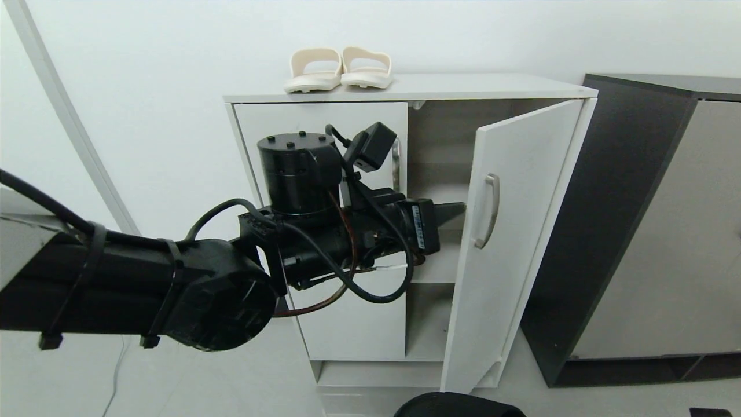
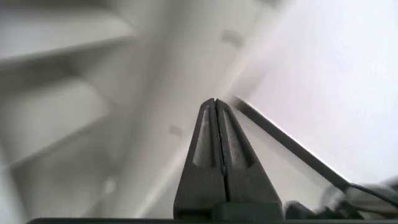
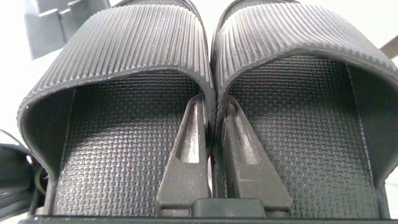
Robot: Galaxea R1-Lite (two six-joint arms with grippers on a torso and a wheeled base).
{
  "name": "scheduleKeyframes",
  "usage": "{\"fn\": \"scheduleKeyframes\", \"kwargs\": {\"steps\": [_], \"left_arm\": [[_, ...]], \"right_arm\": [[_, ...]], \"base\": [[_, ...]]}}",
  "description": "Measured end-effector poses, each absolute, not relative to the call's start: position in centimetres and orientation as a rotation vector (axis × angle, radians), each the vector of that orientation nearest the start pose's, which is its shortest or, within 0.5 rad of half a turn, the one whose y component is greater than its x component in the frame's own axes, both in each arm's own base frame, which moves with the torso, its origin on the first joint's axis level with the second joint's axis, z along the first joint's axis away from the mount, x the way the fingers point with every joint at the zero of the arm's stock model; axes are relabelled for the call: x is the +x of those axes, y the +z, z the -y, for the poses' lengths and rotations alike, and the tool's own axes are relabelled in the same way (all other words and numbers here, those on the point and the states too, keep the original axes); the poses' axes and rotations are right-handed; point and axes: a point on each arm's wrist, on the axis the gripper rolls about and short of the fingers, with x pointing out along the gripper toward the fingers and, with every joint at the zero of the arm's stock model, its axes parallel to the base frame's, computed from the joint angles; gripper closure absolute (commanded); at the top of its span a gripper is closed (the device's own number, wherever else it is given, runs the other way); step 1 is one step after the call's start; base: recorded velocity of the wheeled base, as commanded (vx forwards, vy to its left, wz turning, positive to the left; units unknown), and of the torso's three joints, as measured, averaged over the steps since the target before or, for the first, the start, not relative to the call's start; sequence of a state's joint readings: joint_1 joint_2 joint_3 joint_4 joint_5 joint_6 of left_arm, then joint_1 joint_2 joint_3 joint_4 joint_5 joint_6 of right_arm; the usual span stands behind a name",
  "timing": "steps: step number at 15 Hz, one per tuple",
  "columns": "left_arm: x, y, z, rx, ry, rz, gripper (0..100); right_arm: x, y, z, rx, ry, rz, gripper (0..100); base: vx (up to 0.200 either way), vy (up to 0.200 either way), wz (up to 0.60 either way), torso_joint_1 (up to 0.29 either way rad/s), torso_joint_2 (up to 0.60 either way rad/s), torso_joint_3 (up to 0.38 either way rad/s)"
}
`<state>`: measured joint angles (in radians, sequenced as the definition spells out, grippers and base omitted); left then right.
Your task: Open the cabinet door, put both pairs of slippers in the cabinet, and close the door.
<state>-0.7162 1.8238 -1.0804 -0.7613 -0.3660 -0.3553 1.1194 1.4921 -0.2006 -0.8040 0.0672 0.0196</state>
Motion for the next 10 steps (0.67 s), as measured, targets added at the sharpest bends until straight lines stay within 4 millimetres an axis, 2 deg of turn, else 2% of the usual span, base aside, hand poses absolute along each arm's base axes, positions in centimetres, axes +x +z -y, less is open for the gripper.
{"fn": "scheduleKeyframes", "kwargs": {"steps": [6, 8, 10], "left_arm": [[26.3, 22.9, 23.5, -0.331, -1.063, -0.174, 100], [26.6, 23.2, 22.6, -0.333, -1.032, -0.162, 100], [26.9, 24.3, 20.7, -0.337, -0.904, -0.115, 100]], "right_arm": [[8.2, 10.4, -17.1, -0.240, 1.148, -0.458, 100], [9.3, 11.0, -17.7, -0.200, 1.103, -0.449, 100], [11.4, 11.7, -18.7, -0.141, 0.946, -0.431, 100]], "base": [[0.000, 0.000, 0.00, 0.000, 0.00, 0.000], [0.000, 0.000, 0.00, 0.000, 0.00, 0.000], [0.000, 0.000, 0.00, 0.000, 0.00, 0.000]]}}
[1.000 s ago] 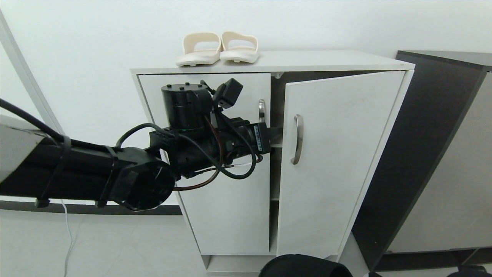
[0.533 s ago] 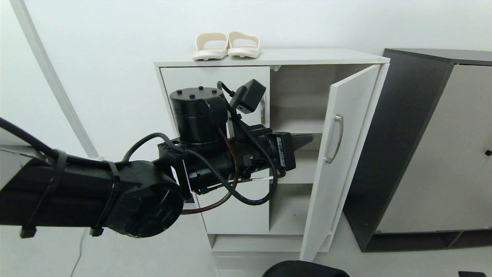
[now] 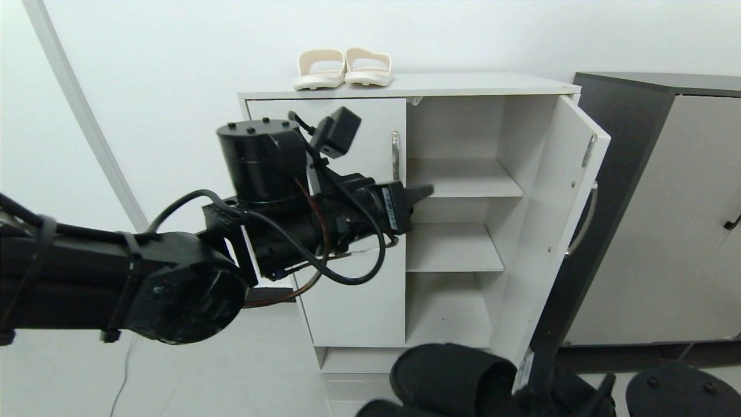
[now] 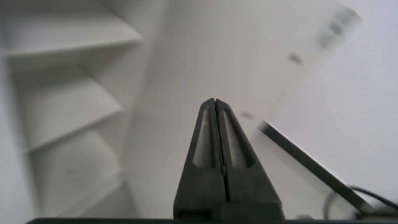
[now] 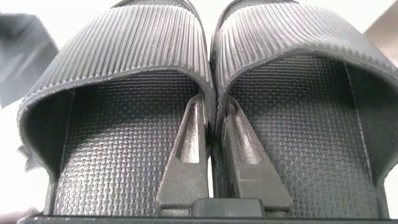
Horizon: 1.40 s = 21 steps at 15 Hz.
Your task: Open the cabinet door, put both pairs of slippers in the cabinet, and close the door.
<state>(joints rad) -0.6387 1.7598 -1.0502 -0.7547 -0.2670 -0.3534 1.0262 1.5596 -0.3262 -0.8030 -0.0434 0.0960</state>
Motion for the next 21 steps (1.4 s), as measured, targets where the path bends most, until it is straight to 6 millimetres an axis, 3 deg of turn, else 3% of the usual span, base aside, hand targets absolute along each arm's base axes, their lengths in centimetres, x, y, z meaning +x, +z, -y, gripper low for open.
{"fn": "scheduleKeyframes", "kwargs": {"steps": [2, 4, 7, 10, 15, 18, 21], "left_arm": [[26.7, 25.7, 18.1, -0.327, -0.691, -0.063, 100], [25.2, 26.2, 15.5, -0.255, -0.559, -0.053, 100], [20.9, 26.0, 11.3, -0.130, -0.360, -0.030, 100], [15.5, 25.1, 7.0, -0.065, -0.171, 0.001, 100], [5.3, 21.5, 0.2, -0.029, 0.164, -0.010, 100], [-0.6, 17.8, -0.6, -0.018, 0.220, -0.027, 100], [-2.6, 13.8, -0.3, -0.013, 0.174, -0.053, 100]], "right_arm": [[14.1, 12.6, -20.5, -0.071, 0.720, -0.388, 100], [16.6, 13.1, -22.6, -0.032, 0.533, -0.336, 100], [20.1, 13.0, -24.6, -0.013, 0.321, -0.282, 100], [23.1, 12.7, -24.9, 0.004, 0.180, -0.257, 100], [24.2, 11.2, -25.3, -0.016, 0.150, -0.280, 100], [24.0, 11.0, -25.6, -0.020, 0.145, -0.278, 100], [23.8, 10.9, -25.7, -0.024, 0.144, -0.277, 100]], "base": [[0.000, 0.000, 0.00, 0.000, 0.00, 0.000], [0.000, 0.000, 0.00, 0.000, 0.00, 0.000], [0.000, 0.000, 0.00, 0.000, 0.00, 0.000], [0.000, 0.000, 0.00, 0.000, 0.00, 0.000], [0.000, 0.000, 0.00, 0.000, 0.00, 0.000], [0.000, 0.000, 0.00, 0.000, 0.00, 0.000], [0.000, 0.000, 0.00, 0.000, 0.00, 0.000]]}}
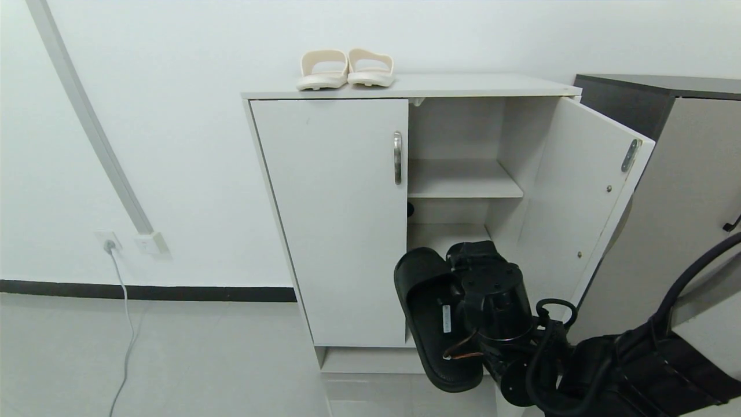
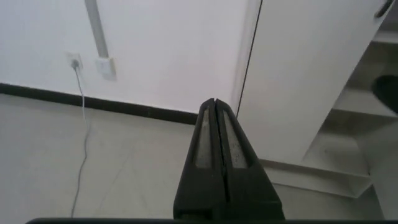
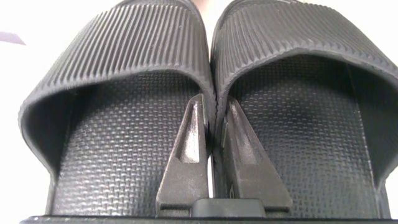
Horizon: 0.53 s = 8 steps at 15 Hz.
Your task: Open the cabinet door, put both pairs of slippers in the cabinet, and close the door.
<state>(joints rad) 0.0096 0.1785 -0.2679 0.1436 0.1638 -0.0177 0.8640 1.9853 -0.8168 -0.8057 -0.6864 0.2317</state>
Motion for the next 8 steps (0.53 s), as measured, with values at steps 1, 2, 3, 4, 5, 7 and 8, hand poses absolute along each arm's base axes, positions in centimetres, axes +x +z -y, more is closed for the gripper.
{"fn": "scheduleKeyframes", "kwargs": {"steps": [1, 2, 3, 4, 5, 7, 8], "left_arm": [[-2.8, 13.1, -0.3, -0.011, 0.175, -0.044, 100], [-3.0, 12.1, -0.3, 0.002, 0.179, -0.040, 100], [-3.1, 11.0, -0.3, 0.016, 0.176, -0.036, 100], [-2.9, 9.9, -0.3, 0.025, 0.170, -0.028, 100], [-2.7, 9.5, -0.3, 0.028, 0.147, 0.017, 100], [-2.4, 8.7, 0.1, 0.033, -0.036, 0.041, 100], [-2.4, 8.4, 0.3, 0.035, -0.111, 0.043, 100]], "right_arm": [[23.7, 10.8, -25.7, -0.028, 0.148, -0.281, 100], [23.7, 10.8, -25.7, -0.028, 0.148, -0.282, 100], [23.6, 10.7, -25.7, -0.029, 0.149, -0.283, 100], [23.6, 10.7, -25.8, -0.029, 0.151, -0.283, 100], [23.5, 10.7, -25.8, -0.029, 0.154, -0.284, 100], [23.3, 10.7, -25.9, -0.027, 0.161, -0.280, 100], [23.2, 10.6, -26.0, -0.028, 0.163, -0.280, 100]], "base": [[0.000, 0.000, 0.00, 0.000, 0.00, 0.000], [0.000, 0.000, 0.00, 0.000, 0.00, 0.000], [0.000, 0.000, 0.00, 0.000, 0.00, 0.000], [0.000, 0.000, 0.00, 0.000, 0.00, 0.000], [0.000, 0.000, 0.00, 0.000, 0.00, 0.000], [0.000, 0.000, 0.00, 0.000, 0.00, 0.000], [0.000, 0.000, 0.00, 0.000, 0.00, 0.000]]}}
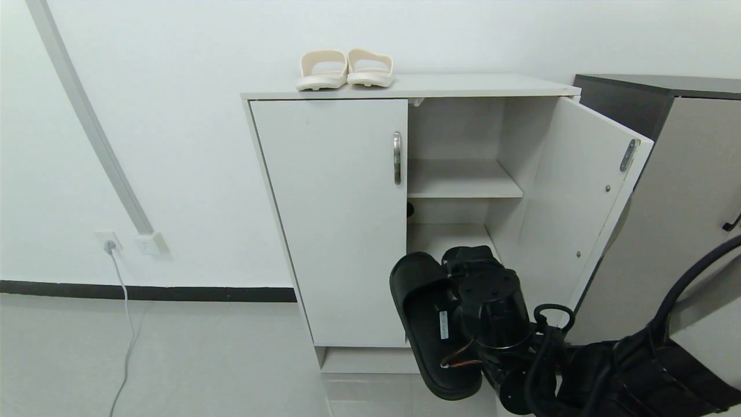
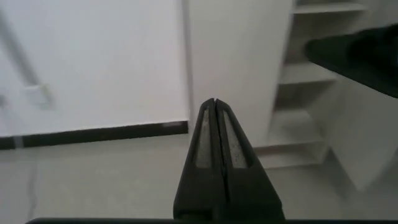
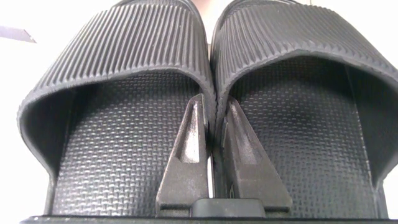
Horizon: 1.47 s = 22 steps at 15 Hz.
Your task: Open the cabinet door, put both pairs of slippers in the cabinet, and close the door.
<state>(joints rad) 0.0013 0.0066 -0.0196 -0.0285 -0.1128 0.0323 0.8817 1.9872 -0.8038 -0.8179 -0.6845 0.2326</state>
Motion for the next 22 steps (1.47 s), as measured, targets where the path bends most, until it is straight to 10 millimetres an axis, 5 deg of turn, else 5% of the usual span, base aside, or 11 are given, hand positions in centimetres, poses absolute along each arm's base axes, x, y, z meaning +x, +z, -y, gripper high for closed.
{"fn": "scheduleKeyframes", "kwargs": {"steps": [9, 19, 22], "left_arm": [[-2.3, 7.6, 0.2, 0.042, -0.092, 0.007, 100], [-2.3, 7.6, 0.2, 0.041, -0.092, 0.006, 100], [-2.3, 7.6, 0.2, 0.040, -0.092, 0.006, 100]], "right_arm": [[23.8, 10.2, -27.1, 0.015, 0.158, -0.216, 100], [27.6, 14.3, -30.5, -0.021, -0.051, -0.226, 100], [27.7, 14.4, -30.6, -0.014, -0.058, -0.222, 100]], "base": [[0.000, 0.000, 0.00, 0.000, 0.00, 0.000], [0.000, 0.000, 0.00, 0.000, 0.00, 0.000], [0.000, -0.200, 0.00, 0.002, 0.00, 0.002]]}}
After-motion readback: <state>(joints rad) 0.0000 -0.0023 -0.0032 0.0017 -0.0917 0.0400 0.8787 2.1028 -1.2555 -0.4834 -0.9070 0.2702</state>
